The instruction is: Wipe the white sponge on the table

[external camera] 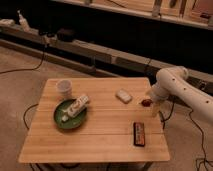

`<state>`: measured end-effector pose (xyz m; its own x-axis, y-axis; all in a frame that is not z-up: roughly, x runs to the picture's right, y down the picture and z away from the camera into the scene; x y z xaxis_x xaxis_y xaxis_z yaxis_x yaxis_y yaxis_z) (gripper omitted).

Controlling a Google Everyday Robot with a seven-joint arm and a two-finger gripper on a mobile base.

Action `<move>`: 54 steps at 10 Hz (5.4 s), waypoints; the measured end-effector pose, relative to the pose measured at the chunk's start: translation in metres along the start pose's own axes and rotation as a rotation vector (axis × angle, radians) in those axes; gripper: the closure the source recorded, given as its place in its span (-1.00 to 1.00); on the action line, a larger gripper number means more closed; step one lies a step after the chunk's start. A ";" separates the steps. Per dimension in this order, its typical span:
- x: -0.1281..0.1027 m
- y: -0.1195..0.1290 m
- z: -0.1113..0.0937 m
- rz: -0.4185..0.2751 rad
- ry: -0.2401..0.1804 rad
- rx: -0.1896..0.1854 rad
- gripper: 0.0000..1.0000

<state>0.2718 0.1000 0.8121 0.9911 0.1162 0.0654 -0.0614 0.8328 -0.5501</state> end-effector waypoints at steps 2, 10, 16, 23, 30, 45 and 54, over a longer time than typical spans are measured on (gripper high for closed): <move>0.000 0.000 0.000 0.000 0.000 0.000 -0.60; 0.000 0.000 0.000 0.000 0.000 0.000 -0.60; -0.003 -0.010 0.006 -0.016 0.013 0.008 -0.60; -0.063 -0.073 0.037 -0.168 0.006 0.048 -0.60; -0.082 -0.098 0.085 -0.145 -0.005 -0.040 -0.60; -0.089 -0.113 0.114 0.024 0.027 -0.111 0.04; -0.098 -0.132 0.093 -0.047 0.011 -0.045 0.04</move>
<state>0.1721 0.0288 0.9558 0.9940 0.0715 0.0824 -0.0101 0.8122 -0.5833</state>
